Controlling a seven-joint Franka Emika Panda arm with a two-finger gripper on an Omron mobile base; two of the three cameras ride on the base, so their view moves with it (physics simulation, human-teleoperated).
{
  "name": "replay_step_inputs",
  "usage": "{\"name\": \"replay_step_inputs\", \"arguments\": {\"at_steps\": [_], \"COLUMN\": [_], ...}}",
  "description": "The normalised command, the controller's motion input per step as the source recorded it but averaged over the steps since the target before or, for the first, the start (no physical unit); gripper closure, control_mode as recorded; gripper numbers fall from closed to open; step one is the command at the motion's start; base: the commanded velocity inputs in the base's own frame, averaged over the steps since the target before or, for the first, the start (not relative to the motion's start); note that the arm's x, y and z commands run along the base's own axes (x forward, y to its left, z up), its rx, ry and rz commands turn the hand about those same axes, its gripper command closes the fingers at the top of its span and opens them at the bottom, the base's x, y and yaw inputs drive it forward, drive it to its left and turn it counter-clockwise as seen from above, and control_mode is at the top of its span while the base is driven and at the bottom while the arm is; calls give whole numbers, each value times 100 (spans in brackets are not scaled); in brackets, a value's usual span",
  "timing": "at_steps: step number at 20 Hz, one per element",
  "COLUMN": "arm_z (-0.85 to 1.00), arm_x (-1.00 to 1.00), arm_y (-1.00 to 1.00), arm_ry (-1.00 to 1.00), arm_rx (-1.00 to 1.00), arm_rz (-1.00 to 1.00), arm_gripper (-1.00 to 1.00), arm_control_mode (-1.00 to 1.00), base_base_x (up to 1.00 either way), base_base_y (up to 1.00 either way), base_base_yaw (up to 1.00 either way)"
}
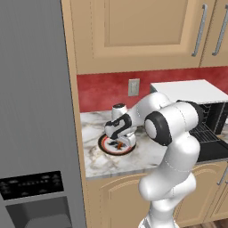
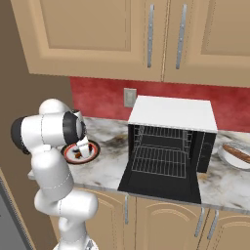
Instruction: Open the toaster oven door. Place the baguette on the top rack in the toaster oven and place the chicken drumstick on the bottom rack.
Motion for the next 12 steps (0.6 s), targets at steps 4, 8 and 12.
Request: {"name": "replay_step_inputs", "arguments": {"at_steps": [4, 8, 12], "arm_z": [3, 51, 91], "arm_x": [0, -23, -53], "arm_y": [0, 0, 0], "arm_ry": [0, 0, 0], "arm_rx": [0, 0, 0], "arm_rz": [0, 0, -1], "arm_gripper": [100, 100, 100], "arm_control_mode": [-100, -100, -100], "base_base_x": [0, 0, 0], "base_base_y": [0, 0, 0], "base_base_yaw": [0, 0, 0]}}
